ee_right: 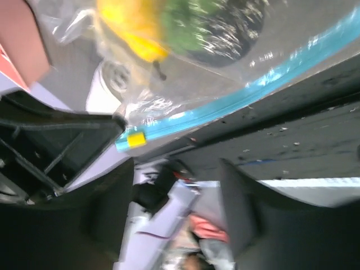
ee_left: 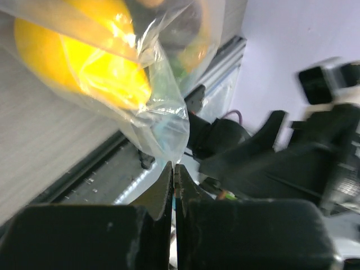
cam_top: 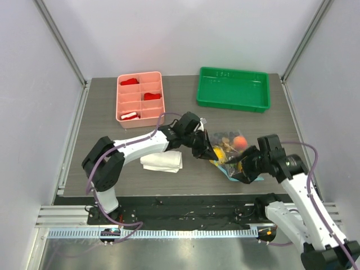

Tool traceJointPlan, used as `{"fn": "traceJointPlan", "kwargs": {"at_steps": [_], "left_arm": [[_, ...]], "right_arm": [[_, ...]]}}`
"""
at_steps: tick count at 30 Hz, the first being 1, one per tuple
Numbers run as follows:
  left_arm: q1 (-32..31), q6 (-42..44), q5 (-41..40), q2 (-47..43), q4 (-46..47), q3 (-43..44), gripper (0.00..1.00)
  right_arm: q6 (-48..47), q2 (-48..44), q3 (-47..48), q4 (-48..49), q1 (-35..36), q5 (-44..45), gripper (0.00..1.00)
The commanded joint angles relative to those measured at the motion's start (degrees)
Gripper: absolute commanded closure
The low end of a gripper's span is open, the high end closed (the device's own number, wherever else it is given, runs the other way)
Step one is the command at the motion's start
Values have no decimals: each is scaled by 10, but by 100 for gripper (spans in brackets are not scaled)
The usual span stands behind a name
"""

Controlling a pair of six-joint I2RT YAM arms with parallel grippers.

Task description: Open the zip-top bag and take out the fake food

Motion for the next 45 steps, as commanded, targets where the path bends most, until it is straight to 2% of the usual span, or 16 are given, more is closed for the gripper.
{"fn": "traceJointPlan", "kwargs": {"at_steps": [1, 5, 9, 13, 17, 19, 21, 22, 24, 25, 26, 27, 30, 36, 39, 45], "left_arm": [[-15, -109, 44, 0, 126, -27, 100], [-16, -116, 42, -19, 137, -39, 100], [-19, -135, 52, -17, 178, -62, 100], [-21, -180, 50, -14, 235, -92, 100], [-22, -172, 47, -9, 214, -102, 100], [-21, -145, 49, -4, 138, -86, 100], [-20, -29, 34, 5, -3, -9, 100], [-23, 16, 20, 10, -116, 16, 98], [-27, 113, -36, 8, -190, 75, 76], [-33, 139, -52, 6, -240, 88, 68], [-37, 161, -72, -5, -257, 102, 54], [-41, 198, -106, -10, -273, 102, 52], [-44, 208, -142, -67, -260, 51, 51], [-42, 212, -186, -191, -179, -56, 54], [-43, 229, -212, -253, -144, -93, 58], [-42, 233, -320, -363, -117, -154, 56]], "right_arm": [[263, -113, -100, 58, 1, -23, 51], [280, -158, -147, 35, 0, 5, 51], [294, -150, -185, 83, 1, 22, 51], [303, -115, -202, 133, 0, 69, 52], [266, -72, -174, 145, 0, 119, 53], [225, -58, -156, 141, -1, 135, 53], [202, -43, -124, 96, -1, 150, 53], [176, -40, -115, 82, -1, 163, 53], [149, -35, -107, 75, 0, 165, 53], [122, -34, -113, 79, 0, 153, 56], [104, -31, -120, 106, -1, 138, 62], [88, -17, -126, 116, -1, 119, 69], [19, 17, -127, 140, 0, 59, 90], [-99, 58, -87, 129, 0, -52, 99], [-44, 66, -86, 179, 26, -141, 99], [194, 132, -23, 404, 80, -158, 99]]}}
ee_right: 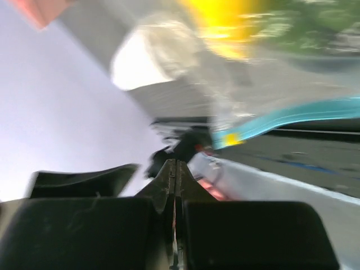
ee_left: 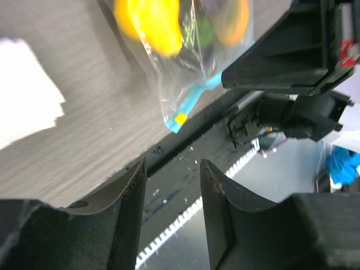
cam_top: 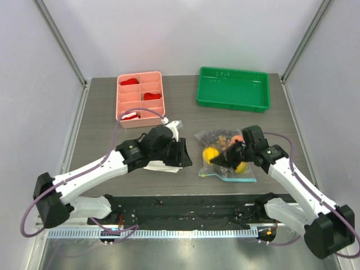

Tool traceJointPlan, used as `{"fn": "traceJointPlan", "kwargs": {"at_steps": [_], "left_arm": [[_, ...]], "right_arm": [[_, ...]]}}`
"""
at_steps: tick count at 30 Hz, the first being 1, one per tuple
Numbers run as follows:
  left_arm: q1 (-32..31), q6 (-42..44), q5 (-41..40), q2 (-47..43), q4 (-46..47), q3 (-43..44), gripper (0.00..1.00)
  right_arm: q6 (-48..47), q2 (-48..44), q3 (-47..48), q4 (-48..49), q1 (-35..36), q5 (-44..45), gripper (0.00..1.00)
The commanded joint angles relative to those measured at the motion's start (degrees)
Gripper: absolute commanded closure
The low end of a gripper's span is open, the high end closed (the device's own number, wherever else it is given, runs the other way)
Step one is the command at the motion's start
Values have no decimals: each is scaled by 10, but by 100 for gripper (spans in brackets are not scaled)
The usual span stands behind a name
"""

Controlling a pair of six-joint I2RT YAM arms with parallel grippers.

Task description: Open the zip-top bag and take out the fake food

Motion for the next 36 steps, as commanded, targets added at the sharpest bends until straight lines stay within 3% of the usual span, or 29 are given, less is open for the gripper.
{"fn": "traceJointPlan", "kwargs": {"at_steps": [1, 5, 6, 7, 8, 11, 13, 15, 17, 19, 20, 27, 31, 34, 36], "left_arm": [[1, 19, -108, -90, 40, -25, 53], [1, 12, -189, -146, 9, -44, 46], [1, 5, -191, -157, 4, -48, 45], [1, 0, -189, -165, 5, -62, 42], [1, -6, -181, -179, 13, -71, 42], [-8, -45, -138, -192, 63, -117, 39], [-22, -88, -143, -191, 100, -144, 36], [-62, -123, -177, -162, 124, -144, 32], [-95, -160, -245, -129, 128, -117, 15], [-138, -197, -297, -66, 109, -88, 4], [-147, -232, -300, -41, 104, -57, 4], [-174, -373, -298, 116, 94, 1, 12], [-176, -411, -293, 150, 115, -1, 18], [-178, -452, -294, 161, 108, -14, 15], [-178, -460, -300, 165, 152, -30, 16]], "right_arm": [[188, 57, 78, 222, 35, -32, 99], [283, 153, 129, 343, 57, 10, 99], [268, 200, 157, 342, 54, 10, 99], [171, 223, 245, 318, 48, 8, 99], [111, 247, 300, 198, 36, 19, 95], [-127, 342, 477, -40, 17, 56, 79], [-195, 369, 514, -108, -22, 63, 75], [-256, 361, 496, -149, -68, 53, 72], [-294, 335, 471, -175, -88, 62, 68], [-358, 323, 485, -210, -93, 137, 62], [-373, 313, 484, -231, -91, 151, 54], [-412, 243, 436, -242, -70, 212, 40], [-418, 228, 442, -250, -52, 217, 37], [-416, 215, 459, -256, -52, 210, 36], [-411, 210, 462, -256, -49, 196, 36]]}}
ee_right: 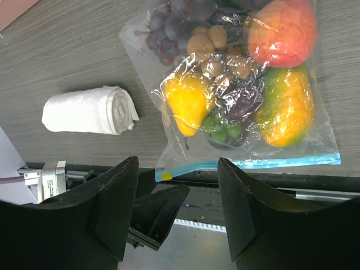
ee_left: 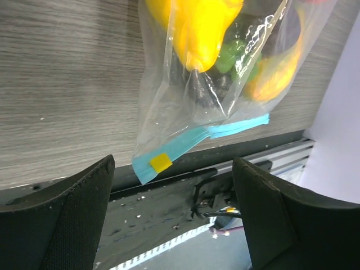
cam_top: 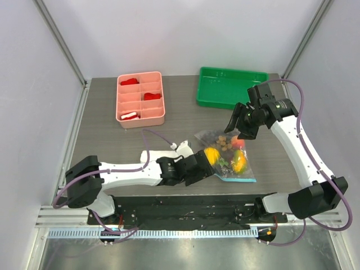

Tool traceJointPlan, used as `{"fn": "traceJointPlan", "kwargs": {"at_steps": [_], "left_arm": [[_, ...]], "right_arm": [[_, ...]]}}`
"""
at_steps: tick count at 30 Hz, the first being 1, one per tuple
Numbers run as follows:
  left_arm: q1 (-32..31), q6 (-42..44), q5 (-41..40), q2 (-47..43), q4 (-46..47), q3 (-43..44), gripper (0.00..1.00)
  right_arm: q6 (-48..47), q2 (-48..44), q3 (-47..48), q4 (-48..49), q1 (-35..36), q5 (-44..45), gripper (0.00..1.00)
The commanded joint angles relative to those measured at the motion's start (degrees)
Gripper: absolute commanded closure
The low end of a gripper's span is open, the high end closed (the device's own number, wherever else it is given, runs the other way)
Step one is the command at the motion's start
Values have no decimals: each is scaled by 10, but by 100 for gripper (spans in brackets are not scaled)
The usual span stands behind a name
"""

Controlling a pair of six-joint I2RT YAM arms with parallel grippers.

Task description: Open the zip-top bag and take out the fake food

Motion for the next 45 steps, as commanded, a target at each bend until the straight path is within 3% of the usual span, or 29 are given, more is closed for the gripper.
{"fn": "traceJointPlan", "kwargs": {"at_steps": [1, 4, 6, 15, 19, 22, 23, 26, 33, 35, 41, 42, 45], "left_arm": [[-4, -67, -32, 4, 77, -24, 22], [-1, -74, -29, 19, 122, -44, 40], [3, -75, -22, 21, 158, -67, 46], [34, -39, 1, 35, 189, -79, 60], [76, -2, 70, 49, 217, -77, 88], [106, 65, 102, 43, 194, -60, 98], [108, 92, 98, 33, 134, -48, 100], [109, 199, 64, 17, 32, 6, 100], [139, 467, 57, -79, -43, 96, 100], [154, 546, 118, -96, -41, 111, 100], [243, 657, 345, -130, -21, 122, 100], [253, 663, 373, -124, -30, 138, 100], [269, 696, 459, -97, -71, 165, 100]], "right_arm": [[-10, -28, 26, -8, 4, -4, 36], [-9, -41, 28, -15, 3, -10, 36], [-9, -48, 31, -19, 3, -12, 36], [-2, -72, 20, -14, 3, -31, 36], [-8, -67, 24, -18, 4, -15, 36], [-10, -60, 25, -28, 4, -8, 37], [-14, -58, 23, -30, 4, -10, 36], [-61, -51, 8, -29, 4, -48, 36], [-184, -53, 17, 54, 65, -40, 32], [-199, -63, 13, 94, 65, -56, 32], [-334, -193, -145, 389, 65, -115, 35], [-344, -208, -187, 450, 65, -110, 29], [-435, -215, -222, 487, 65, -158, 23]]}}
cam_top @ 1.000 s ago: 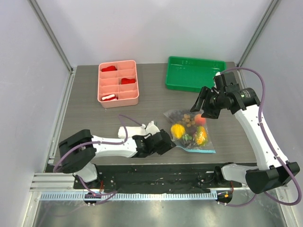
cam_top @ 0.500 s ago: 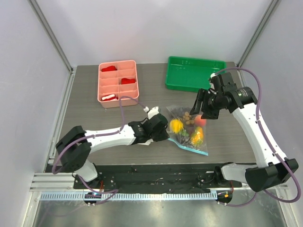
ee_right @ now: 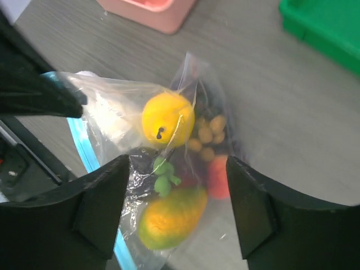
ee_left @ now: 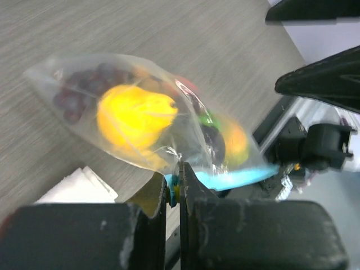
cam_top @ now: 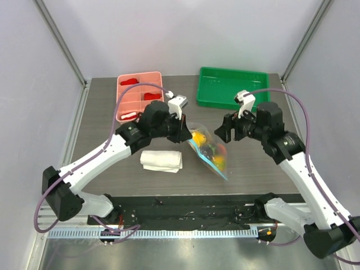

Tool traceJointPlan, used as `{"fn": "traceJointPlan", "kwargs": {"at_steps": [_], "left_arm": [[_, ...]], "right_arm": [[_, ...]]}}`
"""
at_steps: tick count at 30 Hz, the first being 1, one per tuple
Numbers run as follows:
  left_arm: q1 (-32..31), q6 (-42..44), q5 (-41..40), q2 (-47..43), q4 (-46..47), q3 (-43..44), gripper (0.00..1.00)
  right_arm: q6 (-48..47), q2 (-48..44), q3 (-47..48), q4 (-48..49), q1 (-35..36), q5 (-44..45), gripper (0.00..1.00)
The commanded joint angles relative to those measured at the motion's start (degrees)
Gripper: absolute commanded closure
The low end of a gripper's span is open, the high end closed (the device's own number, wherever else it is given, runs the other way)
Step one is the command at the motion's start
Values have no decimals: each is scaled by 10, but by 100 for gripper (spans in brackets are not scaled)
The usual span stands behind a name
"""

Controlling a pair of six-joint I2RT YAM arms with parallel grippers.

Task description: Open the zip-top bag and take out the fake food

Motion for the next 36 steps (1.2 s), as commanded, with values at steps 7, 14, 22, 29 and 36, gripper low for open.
{"fn": "traceJointPlan", "kwargs": {"at_steps": [7, 14, 22, 29, 36], "left_arm": [[20, 154, 219, 79, -137, 139, 100], [20, 169, 244, 116, -178, 297, 100], [20, 170, 353, 147, -269, 396, 100], [15, 189, 427, 254, -354, 457, 100], [15, 137, 393, 227, -211, 405, 100]], "right_arm": [[-267, 53, 23, 123, -10, -241, 13], [-251, 68, 68, 86, -19, -244, 14], [-219, -32, 43, 63, -17, -266, 15], [-233, -26, 9, 83, -17, -272, 14], [-168, -99, -36, 45, -17, -151, 14]]}}
